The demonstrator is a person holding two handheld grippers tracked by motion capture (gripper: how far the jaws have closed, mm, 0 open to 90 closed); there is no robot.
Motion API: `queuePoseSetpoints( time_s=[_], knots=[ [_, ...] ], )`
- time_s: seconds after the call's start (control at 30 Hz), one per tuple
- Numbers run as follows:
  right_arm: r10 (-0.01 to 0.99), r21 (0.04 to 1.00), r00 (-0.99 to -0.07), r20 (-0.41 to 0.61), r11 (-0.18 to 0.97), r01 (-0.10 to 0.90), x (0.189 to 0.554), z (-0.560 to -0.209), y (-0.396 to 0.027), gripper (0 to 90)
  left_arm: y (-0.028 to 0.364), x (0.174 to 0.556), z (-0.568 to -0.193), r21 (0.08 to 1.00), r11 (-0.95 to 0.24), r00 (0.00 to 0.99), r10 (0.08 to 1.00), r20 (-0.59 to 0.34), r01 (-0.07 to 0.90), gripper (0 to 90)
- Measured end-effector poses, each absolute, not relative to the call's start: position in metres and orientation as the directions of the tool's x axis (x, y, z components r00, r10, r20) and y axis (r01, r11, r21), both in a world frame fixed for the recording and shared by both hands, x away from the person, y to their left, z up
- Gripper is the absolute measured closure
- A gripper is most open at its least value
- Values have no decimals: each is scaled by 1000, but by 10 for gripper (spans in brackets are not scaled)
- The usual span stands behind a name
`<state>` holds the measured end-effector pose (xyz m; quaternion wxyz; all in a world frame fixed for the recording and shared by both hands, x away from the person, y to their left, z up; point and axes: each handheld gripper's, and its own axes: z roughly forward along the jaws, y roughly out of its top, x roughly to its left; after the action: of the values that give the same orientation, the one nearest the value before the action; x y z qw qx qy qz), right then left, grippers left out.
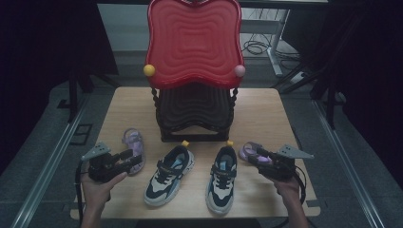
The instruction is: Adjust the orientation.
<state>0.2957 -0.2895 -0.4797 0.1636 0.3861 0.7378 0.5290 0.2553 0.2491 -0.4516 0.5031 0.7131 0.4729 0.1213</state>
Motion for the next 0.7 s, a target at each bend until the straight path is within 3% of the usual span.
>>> queuePoseSetpoints(
  time_s=[0.13,0.3,0.33,0.5,0.6,0.7],
  knots=[
    [741,908,-644,192,115,403,299,-481,-297,439,246,255,-451,836,-40,504,813,-291,547,485],
    [744,911,-640,192,108,398,299,-481,-304,440,234,254,-448,832,-97,521,817,-248,547,607],
    [747,911,-636,194,103,399,298,-480,-306,440,229,253,-444,840,-99,525,817,-238,534,701],
    [759,911,-619,204,85,404,294,-479,-310,449,219,254,-434,850,-113,544,810,-221,514,896],
    [781,916,-593,193,74,395,292,-477,-311,457,206,259,-429,838,-190,568,807,-164,511,900],
    [789,917,-583,194,65,393,291,-476,-312,458,201,269,-435,825,-190,581,791,-192,532,900]
  ],
)
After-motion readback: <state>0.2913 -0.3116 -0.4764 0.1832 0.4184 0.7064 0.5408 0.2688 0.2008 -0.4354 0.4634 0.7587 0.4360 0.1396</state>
